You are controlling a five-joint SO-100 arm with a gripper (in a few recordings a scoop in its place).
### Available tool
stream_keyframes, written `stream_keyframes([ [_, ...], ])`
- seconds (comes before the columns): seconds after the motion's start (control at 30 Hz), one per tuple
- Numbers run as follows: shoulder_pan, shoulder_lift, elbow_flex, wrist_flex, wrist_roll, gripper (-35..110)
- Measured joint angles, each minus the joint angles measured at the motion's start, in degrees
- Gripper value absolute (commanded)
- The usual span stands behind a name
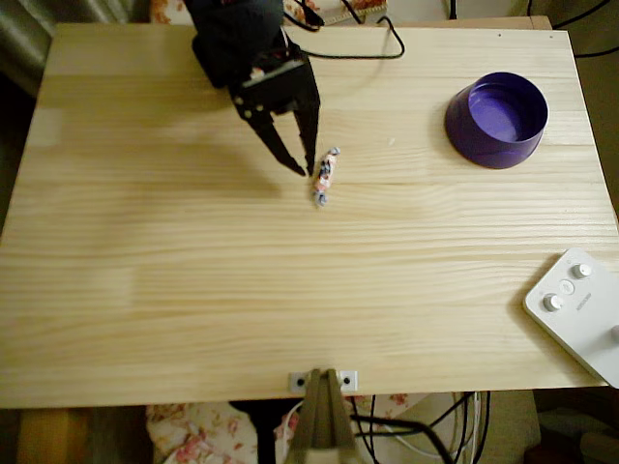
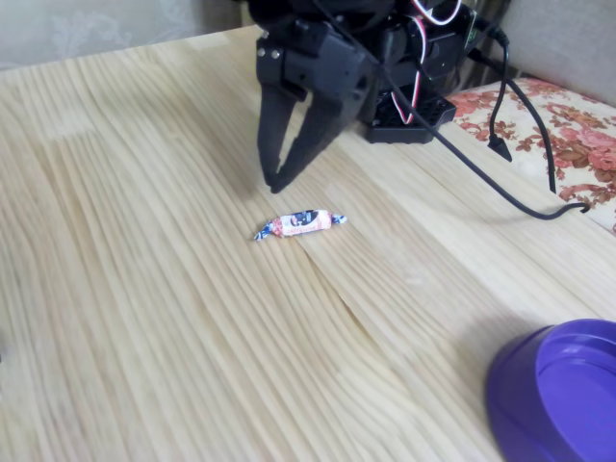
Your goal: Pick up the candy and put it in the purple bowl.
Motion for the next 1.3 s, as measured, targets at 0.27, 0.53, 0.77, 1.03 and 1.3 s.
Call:
stream_keyframes([
  [0.27,0.9,0.0,0.0,0.0,-0.7,0],
  [0.53,0.8,0.0,0.0,-3.0,6.2,0],
  [0.77,-0.6,0.0,-0.6,0.4,18.3,0],
  [1.03,-4.3,0.0,-8.0,7.8,22.1,0],
  [1.3,-10.8,0.0,-8.4,3.0,26.8,-1],
])
